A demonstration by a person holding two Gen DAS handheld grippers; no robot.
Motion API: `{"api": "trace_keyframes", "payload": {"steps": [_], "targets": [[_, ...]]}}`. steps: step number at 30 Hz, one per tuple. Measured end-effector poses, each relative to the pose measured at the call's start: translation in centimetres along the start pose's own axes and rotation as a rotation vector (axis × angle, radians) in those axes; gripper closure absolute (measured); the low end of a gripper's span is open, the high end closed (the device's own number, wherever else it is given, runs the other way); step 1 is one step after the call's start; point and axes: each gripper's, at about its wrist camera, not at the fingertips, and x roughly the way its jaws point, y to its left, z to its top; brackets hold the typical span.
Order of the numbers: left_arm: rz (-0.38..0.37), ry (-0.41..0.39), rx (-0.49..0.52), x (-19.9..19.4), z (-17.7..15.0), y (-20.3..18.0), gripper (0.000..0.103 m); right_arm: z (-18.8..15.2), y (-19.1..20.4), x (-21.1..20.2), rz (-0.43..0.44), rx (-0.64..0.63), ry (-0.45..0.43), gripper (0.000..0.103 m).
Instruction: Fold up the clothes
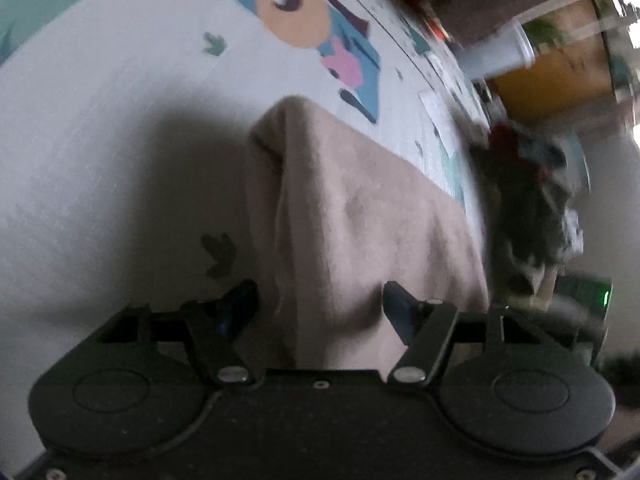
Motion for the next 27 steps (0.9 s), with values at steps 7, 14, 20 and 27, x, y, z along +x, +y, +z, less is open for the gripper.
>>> {"api": "trace_keyframes", "payload": {"steps": [7, 14, 20, 27], "targets": [[-0.060, -0.065, -0.066, 1.0, -1.2, 0.0, 0.066, 1.4, 0.8, 1.9, 0.038, 0.065, 0.000, 0.063], [-0.115, -0.216, -0.155, -5.0, -1.9, 2.6, 0.067, 4.8, 7.5, 4.0, 0.128, -0.152, 0.022, 0.066], [-0.069, -0.452, -0.295, -13.5, -3.2, 6.8, 0.068, 10.0, 16.8, 9.8, 0.230, -0.347, 0.050, 0.066], [0.056, -0.694, -0.408, -21.4, -3.8, 12.2, 0.068, 15.7, 28.3, 18.9, 0.341, -0.559, 0.149, 0.066]]}}
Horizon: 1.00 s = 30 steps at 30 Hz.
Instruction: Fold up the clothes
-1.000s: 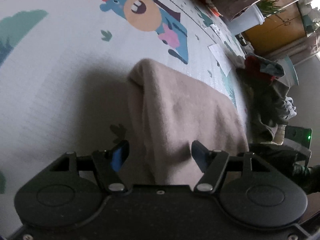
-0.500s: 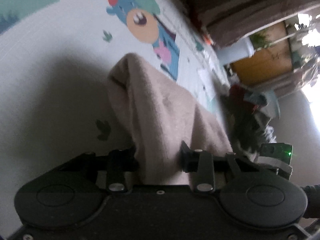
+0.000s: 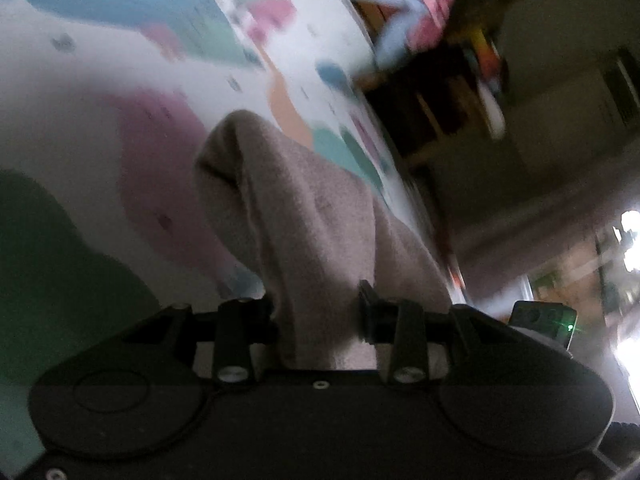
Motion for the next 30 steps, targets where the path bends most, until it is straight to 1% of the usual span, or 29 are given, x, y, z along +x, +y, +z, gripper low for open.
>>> {"api": "trace_keyframes", "payload": {"steps": [2, 4, 7, 12, 14, 15, 16, 17, 18, 19, 20, 21, 23, 24, 25, 26, 27, 29, 30], "targets": [[0.021, -0.060, -0.009, -0.7, 1.2, 0.8, 0.068, 2.8, 0.9, 2.7, 0.024, -0.041, 0.029, 0.066], [0.048, -0.119, -0.030, -1.0, 2.1, 1.3, 0.068, 4.9, 1.7, 5.0, 0.031, -0.084, 0.051, 0.066], [0.083, -0.182, -0.054, -1.3, 3.2, 2.1, 0.068, 7.9, 2.6, 8.1, 0.033, -0.130, 0.072, 0.066], [0.139, -0.282, -0.094, -2.0, 5.1, 3.4, 0.068, 11.2, 3.4, 11.8, 0.026, -0.163, 0.112, 0.066], [0.178, -0.318, -0.120, -2.4, 5.7, 4.2, 0.067, 12.3, 3.7, 13.1, 0.011, -0.168, 0.118, 0.066], [0.198, -0.337, -0.134, -2.6, 6.1, 4.6, 0.065, 12.6, 4.0, 13.9, -0.053, -0.180, 0.111, 0.061], [0.240, -0.352, -0.142, -2.5, 6.2, 5.2, 0.057, 12.9, 4.4, 14.7, -0.129, -0.196, 0.102, 0.054], [0.322, -0.351, -0.148, -2.2, 6.2, 5.8, 0.049, 13.0, 4.8, 15.6, -0.260, -0.222, 0.095, 0.040], [0.412, -0.347, -0.154, -1.9, 6.3, 6.4, 0.036, 12.9, 5.1, 16.2, -0.387, -0.249, 0.088, 0.039], [0.503, -0.342, -0.160, -1.6, 6.3, 6.9, 0.036, 12.7, 5.4, 16.5, -0.448, -0.268, 0.086, 0.039], [0.539, -0.338, -0.157, -1.6, 6.1, 7.2, 0.036, 12.4, 5.7, 16.4, -0.463, -0.283, 0.077, 0.040], [0.542, -0.340, -0.125, -1.8, 5.7, 6.9, 0.036, 12.1, 6.2, 16.2, -0.471, -0.307, 0.057, 0.041], [0.586, -0.376, 0.010, -2.5, 4.8, 5.1, 0.036, 11.2, 7.6, 15.5, -0.487, -0.404, -0.001, 0.041], [0.588, -0.402, 0.081, -2.8, 4.2, 4.0, 0.036, 10.7, 8.2, 15.2, -0.485, -0.443, -0.020, 0.045], [0.582, -0.422, 0.136, -2.9, 4.0, 3.1, 0.036, 10.4, 8.5, 15.1, -0.478, -0.456, -0.029, 0.049], [0.574, -0.439, 0.186, -2.9, 3.8, 2.2, 0.036, 10.1, 8.8, 15.1, -0.469, -0.465, -0.037, 0.056], [0.573, -0.449, 0.234, -2.7, 3.9, 1.3, 0.036, 9.8, 8.9, 15.2, -0.462, -0.456, -0.043, 0.057], [0.531, -0.440, 0.276, -1.7, 4.5, 0.6, 0.036, 9.2, 9.0, 15.5, -0.445, -0.436, -0.047, 0.057], [0.524, -0.438, 0.299, -1.1, 4.8, 0.5, 0.036, 8.8, 9.1, 15.7, -0.447, -0.433, -0.047, 0.057]]}}
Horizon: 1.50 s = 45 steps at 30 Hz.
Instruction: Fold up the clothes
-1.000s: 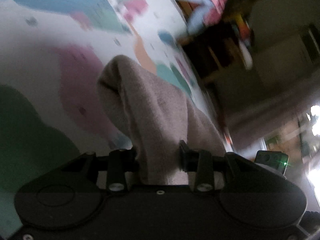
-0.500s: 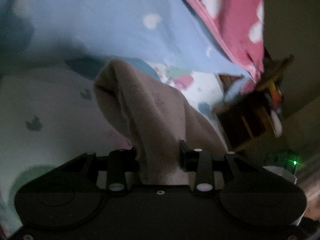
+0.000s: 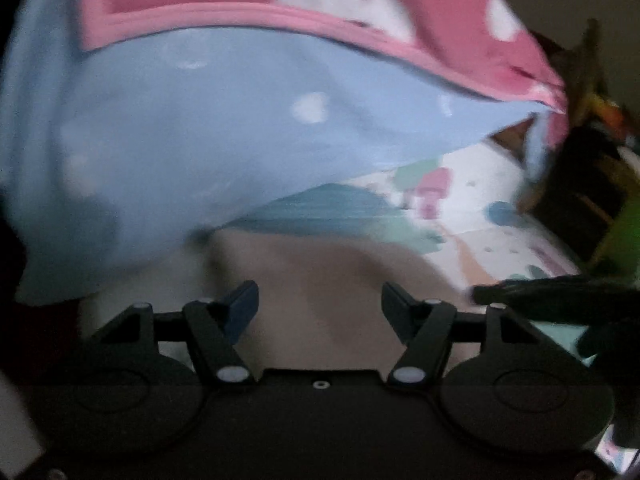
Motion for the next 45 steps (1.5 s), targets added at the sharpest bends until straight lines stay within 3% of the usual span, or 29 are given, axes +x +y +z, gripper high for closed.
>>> {"api": "trace_keyframes", "payload": {"steps": [4, 5, 6, 9, 11, 14, 16, 19, 22, 26, 30, 35, 41, 45], "targets": [[0.007, -0.037, 0.122, 3.3, 0.1, -0.9, 0.036, -0.5, 0.4, 1.6, 0.010, 0.073, 0.037, 0.057], [0.033, -0.033, 0.141, 4.4, -0.1, -0.9, 0.036, -0.8, 0.4, 2.3, 0.014, 0.090, 0.070, 0.054], [0.059, -0.028, 0.159, 5.5, -0.2, -1.0, 0.036, -1.3, 0.4, 3.0, 0.017, 0.106, 0.105, 0.041], [0.117, 0.044, 0.197, 6.5, -0.9, -1.4, 0.036, -2.7, 1.0, 4.7, -0.010, 0.076, 0.187, 0.027], [0.156, 0.095, 0.221, 7.0, -1.4, -1.7, 0.036, -3.0, 1.7, 4.8, -0.002, 0.045, 0.198, 0.019], [0.213, 0.172, 0.257, 7.8, -2.1, -2.2, 0.036, -2.7, 1.0, 3.7, 0.035, 0.136, 0.182, 0.020], [0.215, 0.144, 0.214, 6.1, -1.9, -2.3, 0.036, -2.9, -0.1, 1.8, 0.048, 0.253, 0.140, 0.022], [0.172, 0.105, 0.284, 3.1, -3.3, -4.0, 0.036, -4.3, -0.9, -1.4, 0.035, 0.334, 0.120, 0.022], [0.145, 0.181, 0.366, 2.5, -6.2, -4.9, 0.025, -6.1, -1.3, -5.2, 0.008, 0.382, 0.131, 0.022], [0.138, 0.224, 0.401, 1.1, -7.4, -5.7, 0.024, -8.4, -1.8, -10.8, -0.039, 0.434, 0.151, 0.020], [0.083, 0.268, 0.373, -1.1, -6.9, -7.6, 0.024, -10.7, -2.4, -16.3, -0.086, 0.486, 0.171, 0.010], [-0.038, 0.395, 0.352, -3.7, -7.1, -11.1, 0.024, -13.0, -3.6, -23.8, -0.177, 0.543, 0.175, 0.001], [-0.137, 0.498, 0.516, -7.3, -5.3, -15.6, 0.020, -15.0, -5.4, -33.4, -0.318, 0.603, 0.157, 0.000], [-0.214, 0.540, 0.608, -9.3, -1.3, -19.6, 0.020, -16.4, -6.7, -39.8, -0.411, 0.642, 0.145, 0.000]]}}
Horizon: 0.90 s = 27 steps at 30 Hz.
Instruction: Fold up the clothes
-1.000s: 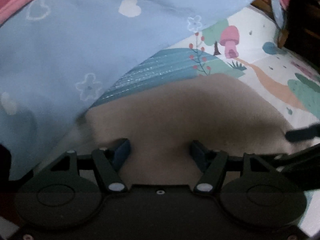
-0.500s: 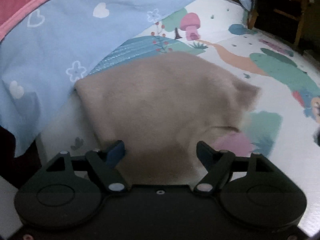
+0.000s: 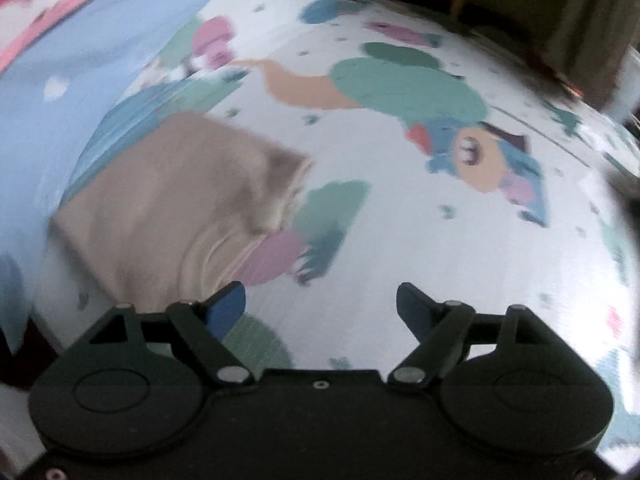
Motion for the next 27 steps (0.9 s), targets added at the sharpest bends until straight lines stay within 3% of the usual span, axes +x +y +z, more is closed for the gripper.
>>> {"api": "trace_keyframes", "payload": {"steps": [6, 11, 14, 18, 21, 22, 25, 27], "targets": [[-0.008, -0.103, 0.307, -8.1, 7.6, -7.7, 0.013, -0.2, -6.1, -7.7, -0.103, 0.088, -0.042, 0.000], [-0.063, -0.255, 0.565, -16.8, 12.3, -15.7, 0.009, -0.4, -9.8, -14.6, -0.151, 0.135, -0.107, 0.000], [-0.106, -0.354, 0.646, -22.2, 14.8, -19.0, 0.009, -0.8, -11.5, -17.6, -0.159, 0.168, -0.145, 0.000], [-0.164, -0.482, 0.691, -28.9, 17.1, -23.2, 0.008, -1.1, -13.2, -20.0, -0.193, 0.215, -0.178, 0.000], [-0.257, -0.531, 0.623, -31.9, 17.1, -25.5, 0.007, -1.1, -13.9, -21.2, -0.192, 0.238, -0.205, 0.000], [-0.300, -0.524, 0.591, -32.2, 16.6, -26.1, 0.003, -1.2, -14.1, -21.7, -0.185, 0.243, -0.215, 0.000], [-0.444, -0.398, 0.509, -30.2, 14.0, -28.3, 0.002, -2.1, -14.5, -23.2, -0.189, 0.251, -0.243, 0.000], [-0.474, -0.339, 0.475, -27.5, 11.5, -29.9, 0.002, -3.2, -15.1, -23.8, -0.193, 0.275, -0.244, 0.000]]}}
